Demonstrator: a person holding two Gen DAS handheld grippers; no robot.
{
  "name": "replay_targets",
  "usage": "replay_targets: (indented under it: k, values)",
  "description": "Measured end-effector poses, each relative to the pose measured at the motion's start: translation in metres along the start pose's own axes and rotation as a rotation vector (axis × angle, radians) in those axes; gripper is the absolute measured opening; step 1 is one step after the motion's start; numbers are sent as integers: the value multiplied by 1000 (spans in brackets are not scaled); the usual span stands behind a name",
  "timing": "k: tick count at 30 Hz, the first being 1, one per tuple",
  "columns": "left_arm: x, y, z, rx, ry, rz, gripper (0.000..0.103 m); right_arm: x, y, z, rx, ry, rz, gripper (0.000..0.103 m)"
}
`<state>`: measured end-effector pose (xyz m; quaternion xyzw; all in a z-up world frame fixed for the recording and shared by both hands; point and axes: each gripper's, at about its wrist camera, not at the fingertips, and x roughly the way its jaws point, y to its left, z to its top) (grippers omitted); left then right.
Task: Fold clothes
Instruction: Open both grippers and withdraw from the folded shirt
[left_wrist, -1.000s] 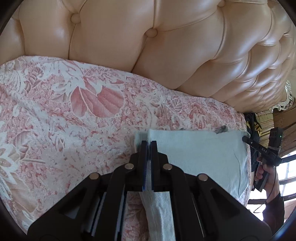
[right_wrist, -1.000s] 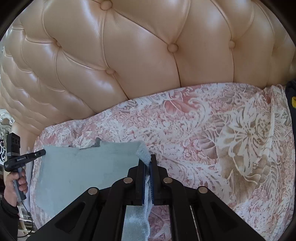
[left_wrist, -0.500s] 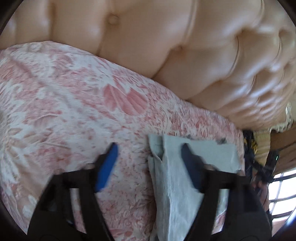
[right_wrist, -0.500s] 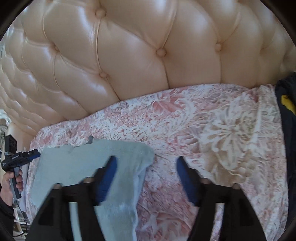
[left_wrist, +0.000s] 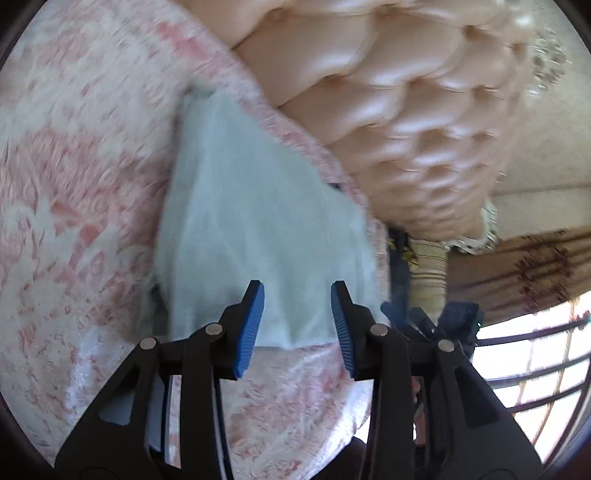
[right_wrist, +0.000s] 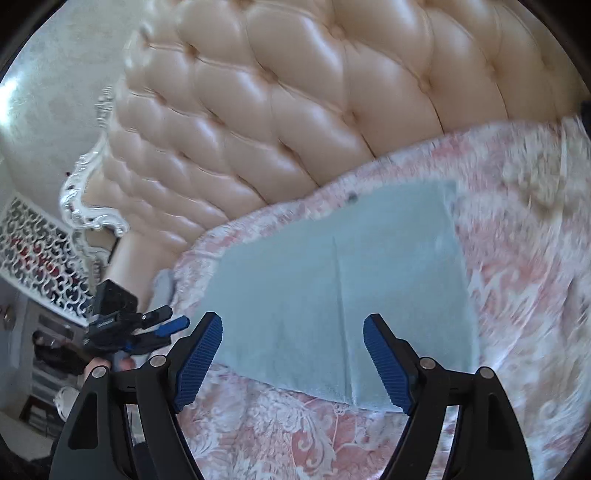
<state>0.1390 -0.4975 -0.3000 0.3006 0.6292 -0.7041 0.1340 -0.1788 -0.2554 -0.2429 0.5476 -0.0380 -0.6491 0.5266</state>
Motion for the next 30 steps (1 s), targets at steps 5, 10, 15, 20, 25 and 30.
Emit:
replay_targets:
  k: [5, 10, 15, 20, 25, 30]
  values:
    - [-13, 41, 0, -90, -26, 74, 12, 9, -54, -19, 161, -4, -51, 65]
    - [-19, 39, -2, -75, -35, 116, 11, 11, -52, -22, 135, 4, -115, 65]
    - [-26, 37, -4, -61, -44, 157, 12, 14, -44, -19, 150, 21, -184, 65]
    - [-63, 37, -5, -64, -138, 154, 43, -5, -31, -22, 170, 10, -341, 81]
    - [-91, 32, -8, -62, -184, 96, 50, -29, -4, -34, 153, -65, -307, 85]
    - [-59, 1, -8, 0, -116, 42, 50, -20, 23, -47, 81, -62, -218, 85]
